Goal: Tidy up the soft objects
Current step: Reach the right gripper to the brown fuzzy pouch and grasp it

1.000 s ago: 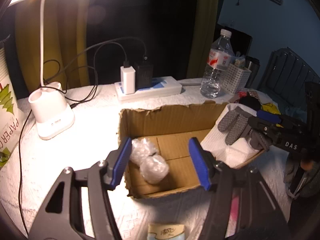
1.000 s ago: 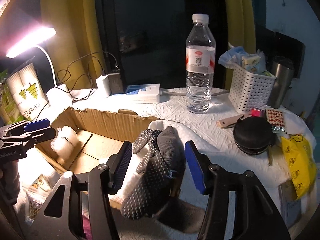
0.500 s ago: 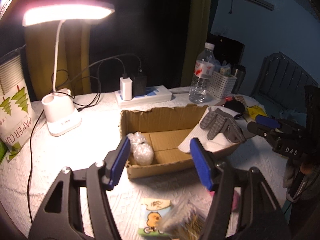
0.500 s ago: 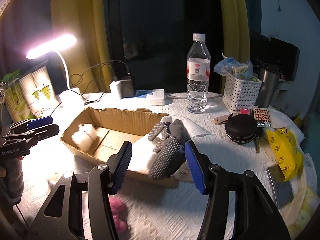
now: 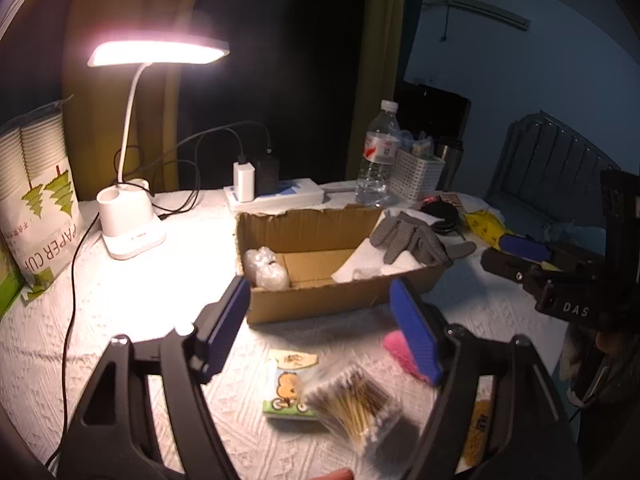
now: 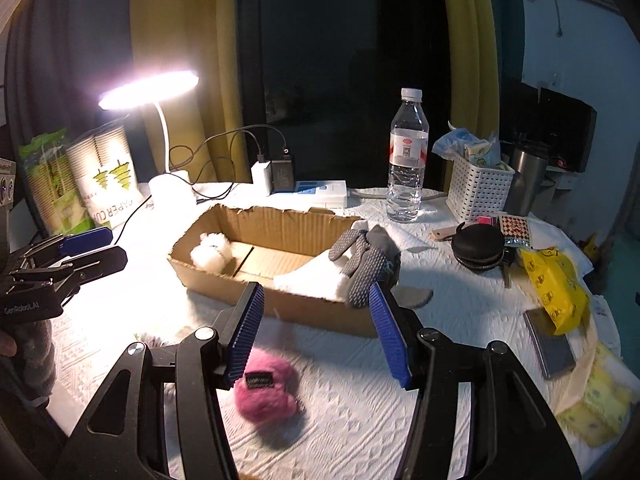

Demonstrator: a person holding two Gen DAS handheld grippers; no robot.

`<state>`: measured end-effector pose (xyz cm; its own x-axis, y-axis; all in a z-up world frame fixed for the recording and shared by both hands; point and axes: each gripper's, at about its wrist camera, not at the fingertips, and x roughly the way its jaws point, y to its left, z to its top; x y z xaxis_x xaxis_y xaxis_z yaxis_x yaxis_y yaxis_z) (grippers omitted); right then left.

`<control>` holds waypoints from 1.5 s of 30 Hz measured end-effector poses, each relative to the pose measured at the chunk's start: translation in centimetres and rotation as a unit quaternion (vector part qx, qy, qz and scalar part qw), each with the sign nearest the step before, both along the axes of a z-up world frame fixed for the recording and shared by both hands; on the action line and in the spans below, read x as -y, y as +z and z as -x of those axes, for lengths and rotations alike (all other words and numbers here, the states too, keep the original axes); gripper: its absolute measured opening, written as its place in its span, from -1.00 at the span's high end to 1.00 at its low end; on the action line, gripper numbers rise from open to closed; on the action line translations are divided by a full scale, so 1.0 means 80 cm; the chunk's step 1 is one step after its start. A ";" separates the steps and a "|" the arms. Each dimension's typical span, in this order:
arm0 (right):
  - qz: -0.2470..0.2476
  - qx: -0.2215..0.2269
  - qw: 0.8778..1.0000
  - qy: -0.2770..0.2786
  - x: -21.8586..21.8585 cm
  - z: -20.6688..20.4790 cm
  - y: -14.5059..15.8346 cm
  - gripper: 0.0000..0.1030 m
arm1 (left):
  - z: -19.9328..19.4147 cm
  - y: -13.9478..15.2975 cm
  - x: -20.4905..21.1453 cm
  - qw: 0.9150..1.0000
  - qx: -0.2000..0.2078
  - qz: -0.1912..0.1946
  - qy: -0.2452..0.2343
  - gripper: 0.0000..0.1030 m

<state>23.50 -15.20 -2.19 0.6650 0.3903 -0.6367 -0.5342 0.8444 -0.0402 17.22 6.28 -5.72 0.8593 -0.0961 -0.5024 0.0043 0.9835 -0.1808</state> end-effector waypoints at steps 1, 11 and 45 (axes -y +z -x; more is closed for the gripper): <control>0.001 0.000 1.000 0.000 0.000 0.005 0.000 -0.13 | 0.004 -0.001 0.000 1.000 0.001 0.001 -0.002 -0.48; 0.009 0.000 1.000 -0.001 -0.003 0.048 0.001 -0.13 | 0.037 -0.010 0.007 1.000 0.007 0.008 -0.017 -0.49; 0.048 -0.075 0.996 0.004 0.002 0.127 -0.084 -0.40 | 0.085 -0.091 0.021 0.997 -0.053 0.028 -0.039 -0.49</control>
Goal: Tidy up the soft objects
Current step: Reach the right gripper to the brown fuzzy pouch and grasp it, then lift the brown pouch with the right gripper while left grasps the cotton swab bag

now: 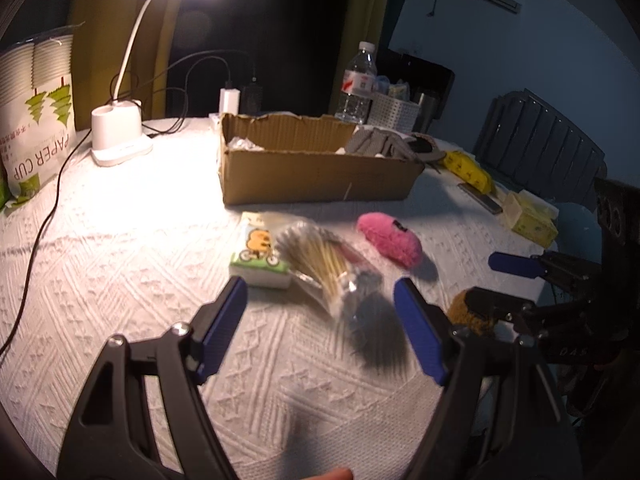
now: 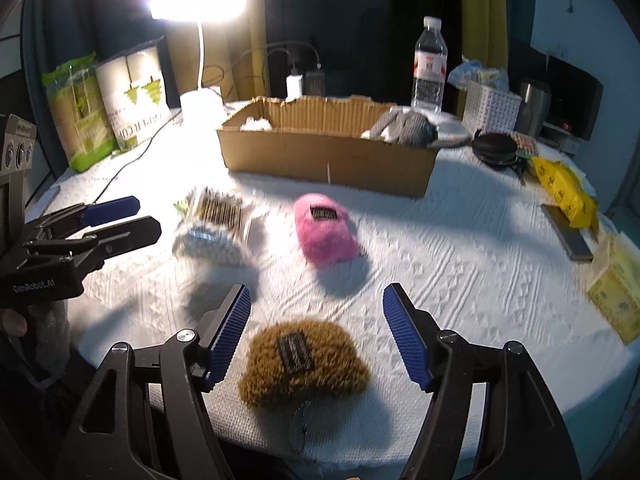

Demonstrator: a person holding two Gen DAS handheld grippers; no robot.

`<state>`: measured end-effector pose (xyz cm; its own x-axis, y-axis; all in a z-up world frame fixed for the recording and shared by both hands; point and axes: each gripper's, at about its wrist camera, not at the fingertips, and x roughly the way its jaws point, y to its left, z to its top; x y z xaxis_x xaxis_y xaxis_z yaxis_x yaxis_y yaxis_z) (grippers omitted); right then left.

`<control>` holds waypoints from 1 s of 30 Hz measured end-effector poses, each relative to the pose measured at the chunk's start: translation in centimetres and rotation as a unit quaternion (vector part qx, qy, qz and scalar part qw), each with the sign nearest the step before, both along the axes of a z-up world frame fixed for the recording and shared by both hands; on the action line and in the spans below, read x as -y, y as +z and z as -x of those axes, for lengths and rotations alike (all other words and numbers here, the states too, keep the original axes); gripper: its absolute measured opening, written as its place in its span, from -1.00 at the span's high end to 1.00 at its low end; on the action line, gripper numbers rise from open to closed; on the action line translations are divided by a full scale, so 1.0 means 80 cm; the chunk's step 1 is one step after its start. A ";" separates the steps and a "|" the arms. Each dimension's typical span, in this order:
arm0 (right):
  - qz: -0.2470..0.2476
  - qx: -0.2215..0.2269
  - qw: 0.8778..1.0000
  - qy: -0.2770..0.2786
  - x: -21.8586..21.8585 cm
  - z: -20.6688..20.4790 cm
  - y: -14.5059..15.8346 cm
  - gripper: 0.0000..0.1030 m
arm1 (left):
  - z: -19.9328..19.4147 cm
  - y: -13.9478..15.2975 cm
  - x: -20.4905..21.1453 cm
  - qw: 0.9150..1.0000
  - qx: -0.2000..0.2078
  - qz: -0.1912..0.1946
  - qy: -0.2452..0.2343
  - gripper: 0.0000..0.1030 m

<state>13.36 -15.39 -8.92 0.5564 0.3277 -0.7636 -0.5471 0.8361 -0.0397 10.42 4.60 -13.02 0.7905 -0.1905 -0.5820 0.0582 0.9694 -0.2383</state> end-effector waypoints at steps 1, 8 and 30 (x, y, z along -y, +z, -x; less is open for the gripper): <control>0.003 -0.007 1.000 -0.001 0.000 0.000 -0.006 -0.40 | 0.000 -0.002 0.000 1.000 -0.001 0.000 0.000 -0.49; 0.013 -0.040 0.999 -0.015 0.007 -0.006 -0.037 -0.50 | -0.001 -0.010 0.000 1.000 -0.008 0.005 0.000 -0.49; 0.048 -0.048 0.998 0.006 -0.027 -0.013 -0.048 0.13 | 0.002 -0.011 -0.018 0.999 -0.003 0.032 0.015 -0.49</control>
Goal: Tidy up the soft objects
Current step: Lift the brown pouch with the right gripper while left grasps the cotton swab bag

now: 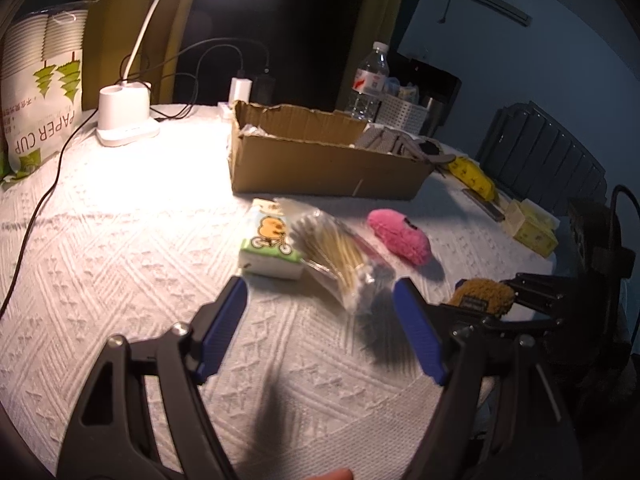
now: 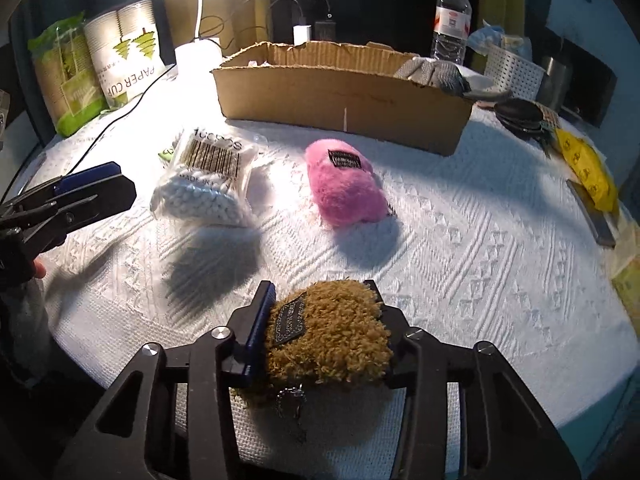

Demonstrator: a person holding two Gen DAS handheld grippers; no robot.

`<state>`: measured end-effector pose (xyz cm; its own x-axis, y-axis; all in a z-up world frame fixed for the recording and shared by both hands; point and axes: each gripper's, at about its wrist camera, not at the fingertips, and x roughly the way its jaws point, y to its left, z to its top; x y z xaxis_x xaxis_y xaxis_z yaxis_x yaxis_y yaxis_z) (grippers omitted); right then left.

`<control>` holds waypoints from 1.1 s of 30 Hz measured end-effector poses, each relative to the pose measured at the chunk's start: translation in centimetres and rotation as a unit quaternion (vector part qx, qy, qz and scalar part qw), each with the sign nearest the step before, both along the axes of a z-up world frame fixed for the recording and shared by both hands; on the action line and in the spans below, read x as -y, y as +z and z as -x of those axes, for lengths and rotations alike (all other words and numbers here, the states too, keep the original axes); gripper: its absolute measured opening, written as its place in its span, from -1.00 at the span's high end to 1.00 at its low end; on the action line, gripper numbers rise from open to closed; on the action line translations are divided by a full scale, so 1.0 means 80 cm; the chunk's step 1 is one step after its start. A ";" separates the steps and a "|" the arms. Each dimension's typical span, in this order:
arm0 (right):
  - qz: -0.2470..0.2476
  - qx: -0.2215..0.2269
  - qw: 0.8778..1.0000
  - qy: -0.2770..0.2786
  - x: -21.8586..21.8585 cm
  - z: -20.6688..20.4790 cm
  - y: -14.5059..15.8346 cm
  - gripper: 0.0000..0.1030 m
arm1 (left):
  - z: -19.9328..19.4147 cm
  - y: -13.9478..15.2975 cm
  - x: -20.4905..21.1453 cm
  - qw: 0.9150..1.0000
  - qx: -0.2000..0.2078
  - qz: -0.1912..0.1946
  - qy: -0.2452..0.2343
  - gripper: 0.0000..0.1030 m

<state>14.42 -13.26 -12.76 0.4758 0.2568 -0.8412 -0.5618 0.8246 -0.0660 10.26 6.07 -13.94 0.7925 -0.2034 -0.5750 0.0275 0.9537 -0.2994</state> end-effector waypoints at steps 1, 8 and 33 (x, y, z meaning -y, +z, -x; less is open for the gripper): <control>0.002 0.002 1.000 0.000 -0.001 -0.001 0.002 0.14 | 0.000 0.000 -0.001 1.000 0.000 0.001 0.001 -0.49; 0.000 0.020 1.000 -0.007 -0.002 -0.008 0.017 0.15 | -0.006 0.000 -0.002 1.000 -0.004 -0.001 -0.001 -0.49; -0.105 0.024 0.994 -0.014 0.075 -0.065 0.030 0.15 | -0.106 -0.009 0.081 0.991 -0.071 -0.110 -0.020 -0.47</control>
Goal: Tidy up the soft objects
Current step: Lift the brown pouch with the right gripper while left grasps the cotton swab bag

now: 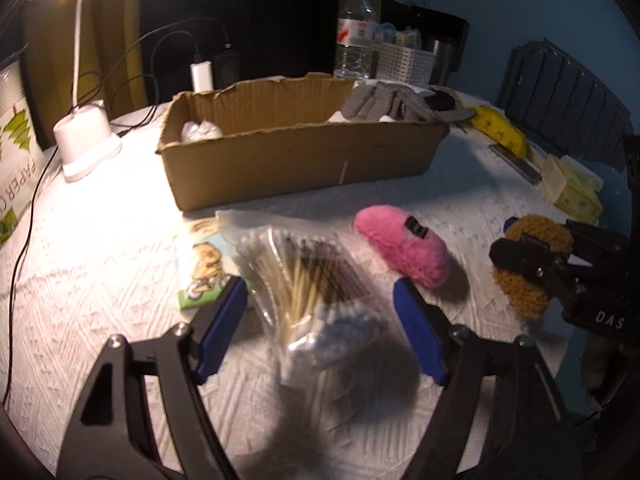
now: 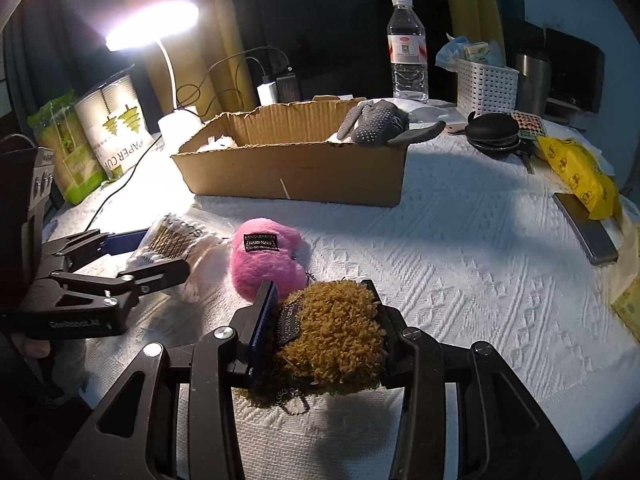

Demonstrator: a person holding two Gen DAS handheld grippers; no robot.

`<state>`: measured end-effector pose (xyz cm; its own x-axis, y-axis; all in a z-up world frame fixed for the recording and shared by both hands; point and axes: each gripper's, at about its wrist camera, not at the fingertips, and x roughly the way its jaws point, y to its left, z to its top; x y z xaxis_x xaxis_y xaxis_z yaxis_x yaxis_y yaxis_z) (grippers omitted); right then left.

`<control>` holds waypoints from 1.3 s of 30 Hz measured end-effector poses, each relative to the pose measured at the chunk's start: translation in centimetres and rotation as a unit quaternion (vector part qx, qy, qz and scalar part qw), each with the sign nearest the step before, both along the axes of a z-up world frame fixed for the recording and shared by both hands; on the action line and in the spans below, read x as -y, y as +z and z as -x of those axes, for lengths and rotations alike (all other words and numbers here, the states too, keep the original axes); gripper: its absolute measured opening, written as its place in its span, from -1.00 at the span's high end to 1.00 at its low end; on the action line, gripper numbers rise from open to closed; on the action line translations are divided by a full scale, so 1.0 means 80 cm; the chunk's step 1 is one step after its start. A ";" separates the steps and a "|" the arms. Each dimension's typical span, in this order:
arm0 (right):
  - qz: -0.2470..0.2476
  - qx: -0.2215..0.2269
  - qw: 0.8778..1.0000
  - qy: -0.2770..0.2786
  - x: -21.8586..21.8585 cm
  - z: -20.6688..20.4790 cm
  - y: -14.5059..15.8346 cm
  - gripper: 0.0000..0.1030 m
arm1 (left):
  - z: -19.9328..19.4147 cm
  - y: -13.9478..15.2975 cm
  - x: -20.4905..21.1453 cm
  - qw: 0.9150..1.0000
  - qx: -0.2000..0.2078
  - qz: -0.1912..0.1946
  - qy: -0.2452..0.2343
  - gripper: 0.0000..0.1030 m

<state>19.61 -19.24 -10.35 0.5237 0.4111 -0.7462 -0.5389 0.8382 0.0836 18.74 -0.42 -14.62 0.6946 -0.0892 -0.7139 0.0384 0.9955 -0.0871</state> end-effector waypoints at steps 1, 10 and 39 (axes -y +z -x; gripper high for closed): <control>0.000 0.000 1.000 0.000 0.001 -0.001 0.000 0.15 | -0.001 -0.001 0.005 1.000 0.001 -0.007 -0.007 -0.32; 0.000 0.014 1.000 -0.007 0.007 -0.008 0.015 0.15 | 0.002 0.001 0.017 0.999 0.005 0.000 -0.042 0.24; -0.005 0.076 0.997 0.005 -0.016 -0.031 0.080 0.15 | 0.007 0.103 -0.053 0.993 0.112 0.041 -0.007 0.25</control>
